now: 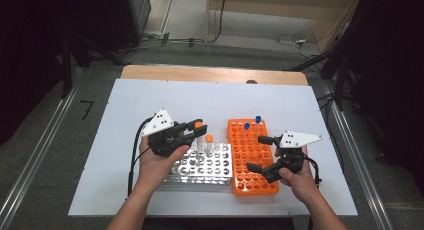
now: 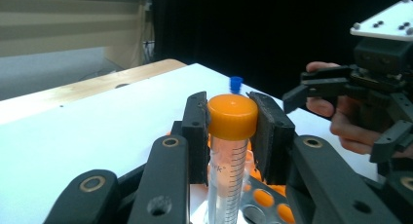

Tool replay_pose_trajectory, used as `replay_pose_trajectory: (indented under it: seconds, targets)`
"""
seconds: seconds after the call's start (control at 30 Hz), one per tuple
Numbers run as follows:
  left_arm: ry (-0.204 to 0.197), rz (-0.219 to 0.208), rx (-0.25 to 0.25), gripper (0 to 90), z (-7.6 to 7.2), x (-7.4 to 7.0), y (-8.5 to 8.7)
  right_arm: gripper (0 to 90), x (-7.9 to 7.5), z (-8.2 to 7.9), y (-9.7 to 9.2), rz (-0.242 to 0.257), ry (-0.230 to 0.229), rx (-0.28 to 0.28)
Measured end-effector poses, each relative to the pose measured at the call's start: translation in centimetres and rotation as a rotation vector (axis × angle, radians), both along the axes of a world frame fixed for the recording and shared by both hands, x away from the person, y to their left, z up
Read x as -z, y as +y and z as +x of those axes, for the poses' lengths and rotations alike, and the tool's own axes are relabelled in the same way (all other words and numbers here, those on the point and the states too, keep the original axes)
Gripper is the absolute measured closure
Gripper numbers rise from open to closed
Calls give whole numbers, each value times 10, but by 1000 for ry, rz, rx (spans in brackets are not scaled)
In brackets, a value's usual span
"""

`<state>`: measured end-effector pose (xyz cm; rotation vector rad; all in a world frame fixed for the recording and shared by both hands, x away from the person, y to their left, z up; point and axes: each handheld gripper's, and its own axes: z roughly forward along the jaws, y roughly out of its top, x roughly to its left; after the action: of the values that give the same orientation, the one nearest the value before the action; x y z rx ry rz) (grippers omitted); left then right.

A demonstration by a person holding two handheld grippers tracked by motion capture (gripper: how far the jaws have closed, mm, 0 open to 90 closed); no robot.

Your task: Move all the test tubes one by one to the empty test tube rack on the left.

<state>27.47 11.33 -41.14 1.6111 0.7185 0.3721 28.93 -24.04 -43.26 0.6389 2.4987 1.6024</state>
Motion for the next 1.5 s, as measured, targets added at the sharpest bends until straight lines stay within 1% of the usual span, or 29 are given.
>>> replay_pose_trajectory:
  seconds: [0.1, 0.3, 0.5, 0.67, 0.73, 0.83, 1.03, 1.07, 1.23, 1.3, 1.4, 1.5]
  targets:
    - [-6, -4, -11, 708, 5, 2, -1, 0, 3, 3, -5, 5, 7, 17]
    - [-17, 3, -40, 708, 11, 7, -3, 0, 7, 9, -14, 3, 16, 49]
    - [-14, -9, -44, 708, 13, 9, -4, 0, 10, 13, -20, 3, 26, 70]
    - [-5, -16, -28, 708, 13, 11, -5, 0, 13, 14, -21, -6, 28, 78]
    - [-1, -2, -25, 708, 12, 12, -6, 0, 13, 15, -21, -9, 30, 80]
    - [-1, 16, -32, 708, 11, 13, -7, 0, 14, 15, -21, -11, 31, 84]
    - [9, 34, -29, 708, 10, 16, -6, 0, 15, 15, -22, -13, 25, 92]
    - [15, 34, -28, 708, 10, 16, -7, 0, 15, 15, -22, -15, 27, 92]
    - [35, 59, -17, 708, 10, 20, -8, 0, 16, 16, -22, -16, 29, 95]
    - [37, 84, -13, 708, 9, 21, -10, 0, 16, 16, -22, -15, 28, 94]
    - [40, 105, -9, 707, 8, 22, -12, 0, 17, 16, -22, -19, 27, 94]
    - [48, 108, -10, 707, 7, 23, -12, 0, 17, 16, -22, -19, 24, 96]
